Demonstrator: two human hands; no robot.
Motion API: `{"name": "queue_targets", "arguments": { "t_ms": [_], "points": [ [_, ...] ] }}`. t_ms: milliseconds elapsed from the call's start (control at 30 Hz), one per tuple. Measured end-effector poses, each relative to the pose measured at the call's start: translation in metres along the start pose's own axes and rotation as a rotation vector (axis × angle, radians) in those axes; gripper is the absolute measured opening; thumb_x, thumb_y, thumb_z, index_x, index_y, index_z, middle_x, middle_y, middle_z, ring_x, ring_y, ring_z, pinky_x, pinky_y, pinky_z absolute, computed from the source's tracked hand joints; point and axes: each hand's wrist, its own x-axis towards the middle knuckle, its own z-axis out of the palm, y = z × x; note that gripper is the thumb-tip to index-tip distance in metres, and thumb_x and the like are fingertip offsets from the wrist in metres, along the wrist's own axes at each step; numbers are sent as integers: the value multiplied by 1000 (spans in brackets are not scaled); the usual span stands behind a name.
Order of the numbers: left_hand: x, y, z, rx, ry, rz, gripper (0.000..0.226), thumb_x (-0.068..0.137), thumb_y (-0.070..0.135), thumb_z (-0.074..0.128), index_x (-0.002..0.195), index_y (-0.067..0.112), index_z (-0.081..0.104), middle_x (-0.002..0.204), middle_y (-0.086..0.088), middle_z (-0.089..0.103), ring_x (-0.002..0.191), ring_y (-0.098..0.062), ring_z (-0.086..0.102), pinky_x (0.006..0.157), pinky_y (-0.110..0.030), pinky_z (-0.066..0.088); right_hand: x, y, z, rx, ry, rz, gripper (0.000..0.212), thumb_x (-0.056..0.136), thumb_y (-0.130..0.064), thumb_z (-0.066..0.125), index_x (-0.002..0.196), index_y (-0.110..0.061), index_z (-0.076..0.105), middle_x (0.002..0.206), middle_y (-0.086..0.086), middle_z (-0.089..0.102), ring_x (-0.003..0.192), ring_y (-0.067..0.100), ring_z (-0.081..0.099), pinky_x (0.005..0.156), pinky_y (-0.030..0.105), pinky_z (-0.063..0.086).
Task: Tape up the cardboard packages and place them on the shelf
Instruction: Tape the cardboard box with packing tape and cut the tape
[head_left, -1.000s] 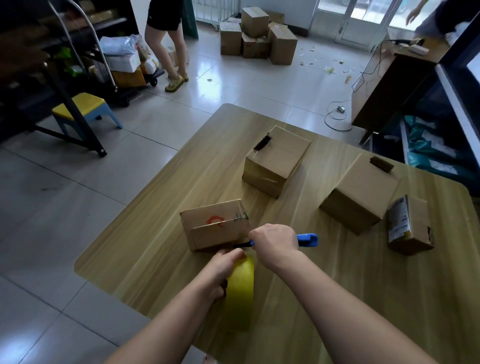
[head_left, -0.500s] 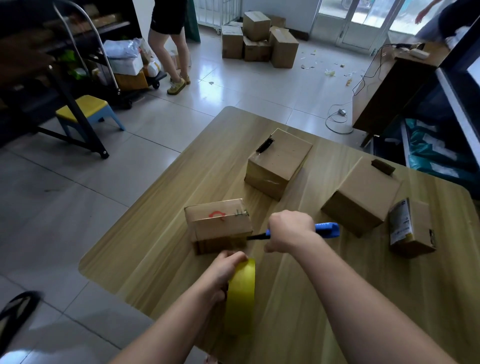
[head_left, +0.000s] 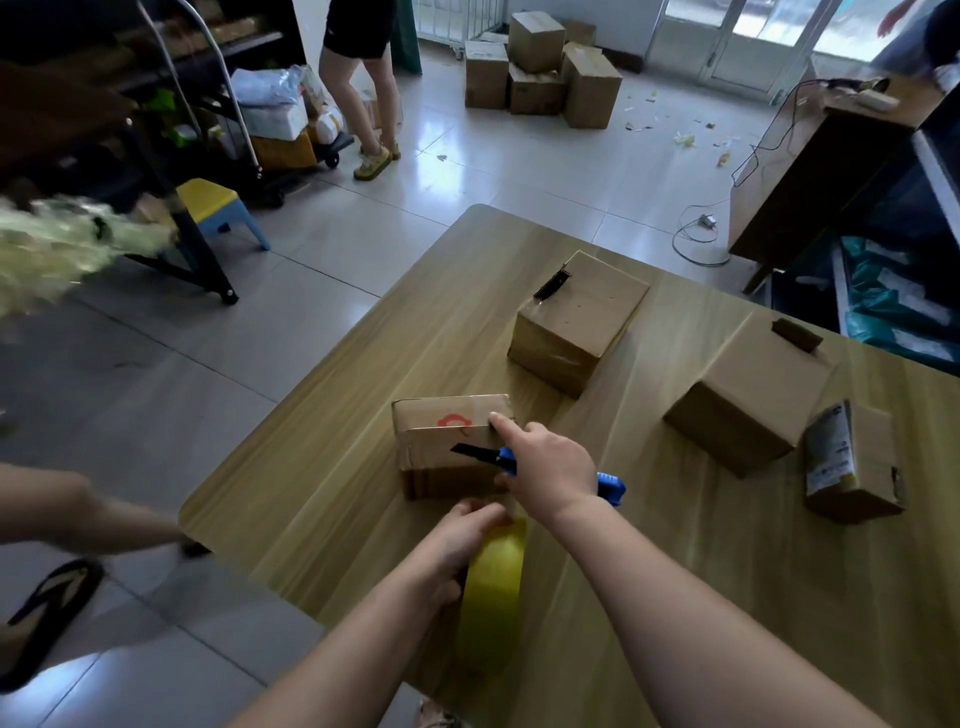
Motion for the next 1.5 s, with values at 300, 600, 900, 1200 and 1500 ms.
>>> {"name": "queue_targets", "arguments": {
  "t_ms": [300, 600, 900, 1200, 1500],
  "points": [
    [-3, -6, -8, 47, -23, -5, 31, 90, 18, 61, 119, 11, 54, 98, -16, 64, 80, -24, 62, 68, -32, 49, 4, -3, 0, -11, 30, 4, 65, 93, -36, 63, 147, -31, 27, 109, 1, 61, 92, 24, 65, 62, 32, 45],
    [-10, 1, -9, 160, -75, 51, 20, 89, 18, 62, 108, 22, 57, 101, -15, 64, 85, -26, 62, 73, -35, 49, -9, 18, 0, 353, -91, 153, 24, 86, -44, 68, 100, -24, 65, 88, -6, 62, 85, 17, 61, 70, 31, 49],
    [-16, 5, 9, 203, -198, 89, 48, 63, 28, 64, 110, 22, 57, 100, -11, 65, 86, -23, 63, 78, -35, 51, -24, 40, 2, 828, -252, 209, 15, 79, -21, 79, 88, -23, 67, 89, 2, 66, 72, 17, 64, 58, 29, 56],
    [-15, 8, 13, 379, -217, 126, 67, 63, 39, 71, 126, 28, 51, 111, -3, 63, 100, -20, 63, 87, -36, 53, -34, 48, 2, 825, -212, 191, 15, 84, -15, 74, 96, -23, 71, 97, -5, 64, 92, 15, 63, 78, 30, 58],
    [-14, 11, 15, 407, -274, 103, 24, 95, 16, 55, 114, 28, 49, 94, 6, 57, 82, -8, 56, 68, -16, 50, -37, 53, -4, 892, -258, 213, 9, 86, -6, 67, 93, -11, 70, 84, 7, 66, 68, 14, 62, 59, 26, 54]
  ]
}}
